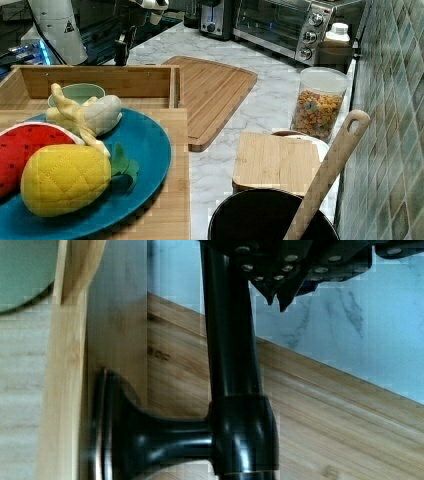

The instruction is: Close the drawer.

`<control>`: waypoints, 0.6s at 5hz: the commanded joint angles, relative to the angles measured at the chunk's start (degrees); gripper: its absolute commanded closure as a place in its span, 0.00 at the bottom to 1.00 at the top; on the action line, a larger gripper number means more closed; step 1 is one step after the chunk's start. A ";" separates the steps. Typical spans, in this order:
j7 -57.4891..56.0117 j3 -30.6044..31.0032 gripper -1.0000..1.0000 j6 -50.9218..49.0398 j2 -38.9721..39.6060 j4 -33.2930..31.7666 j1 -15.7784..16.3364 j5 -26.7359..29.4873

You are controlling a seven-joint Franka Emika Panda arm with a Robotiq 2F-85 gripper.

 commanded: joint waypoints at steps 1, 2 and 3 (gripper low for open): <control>-9.93 -7.79 1.00 1.93 1.28 1.80 -5.87 -1.41; -15.19 -9.90 1.00 5.24 5.95 4.96 -6.32 0.31; -17.57 -12.05 1.00 6.20 5.44 6.38 -6.85 -0.45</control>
